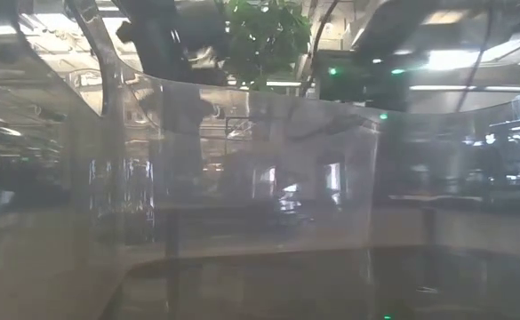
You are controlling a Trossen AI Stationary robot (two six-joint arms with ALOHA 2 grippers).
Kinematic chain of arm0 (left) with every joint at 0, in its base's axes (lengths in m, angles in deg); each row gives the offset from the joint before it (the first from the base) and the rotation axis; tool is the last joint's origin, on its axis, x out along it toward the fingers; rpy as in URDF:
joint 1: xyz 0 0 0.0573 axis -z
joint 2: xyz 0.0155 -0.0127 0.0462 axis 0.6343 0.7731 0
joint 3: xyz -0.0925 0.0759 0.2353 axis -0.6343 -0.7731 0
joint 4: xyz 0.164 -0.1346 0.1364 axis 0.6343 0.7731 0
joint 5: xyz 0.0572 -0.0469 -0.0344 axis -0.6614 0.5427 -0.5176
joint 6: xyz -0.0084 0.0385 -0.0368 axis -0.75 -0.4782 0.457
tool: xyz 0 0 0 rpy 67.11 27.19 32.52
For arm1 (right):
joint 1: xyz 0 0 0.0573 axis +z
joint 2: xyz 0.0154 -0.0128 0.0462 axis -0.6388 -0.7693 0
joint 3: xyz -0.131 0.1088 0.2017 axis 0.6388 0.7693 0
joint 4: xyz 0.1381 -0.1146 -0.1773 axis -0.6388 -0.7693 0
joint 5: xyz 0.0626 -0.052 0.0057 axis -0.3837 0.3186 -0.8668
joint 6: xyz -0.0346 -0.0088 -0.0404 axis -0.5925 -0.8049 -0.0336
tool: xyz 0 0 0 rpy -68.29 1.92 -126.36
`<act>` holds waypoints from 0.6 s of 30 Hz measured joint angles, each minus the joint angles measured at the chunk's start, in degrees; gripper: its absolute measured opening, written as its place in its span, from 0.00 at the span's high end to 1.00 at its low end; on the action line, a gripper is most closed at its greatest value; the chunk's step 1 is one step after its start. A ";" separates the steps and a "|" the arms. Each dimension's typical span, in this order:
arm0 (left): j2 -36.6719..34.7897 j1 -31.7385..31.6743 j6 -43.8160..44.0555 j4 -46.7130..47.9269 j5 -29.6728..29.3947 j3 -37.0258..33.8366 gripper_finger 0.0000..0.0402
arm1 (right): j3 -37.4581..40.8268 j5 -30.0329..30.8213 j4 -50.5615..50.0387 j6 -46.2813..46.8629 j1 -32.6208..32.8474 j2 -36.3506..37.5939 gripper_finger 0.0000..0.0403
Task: Sort pens & pencils
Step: Put the brown pencil into the black bin
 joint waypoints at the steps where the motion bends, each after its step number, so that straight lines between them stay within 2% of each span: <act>1: -1.43 0.52 0.83 0.40 0.02 0.00 1.00 | 0.00 0.13 -1.09 0.14 0.00 0.00 0.85; 11: -13.65 9.17 10.77 -1.13 1.11 0.07 1.00 | 2.10 1.66 -1.58 -2.67 0.75 4.25 0.85; 18: -14.66 16.71 17.29 -3.20 1.72 2.08 1.00 | 9.18 1.47 1.57 2.24 0.93 11.28 0.85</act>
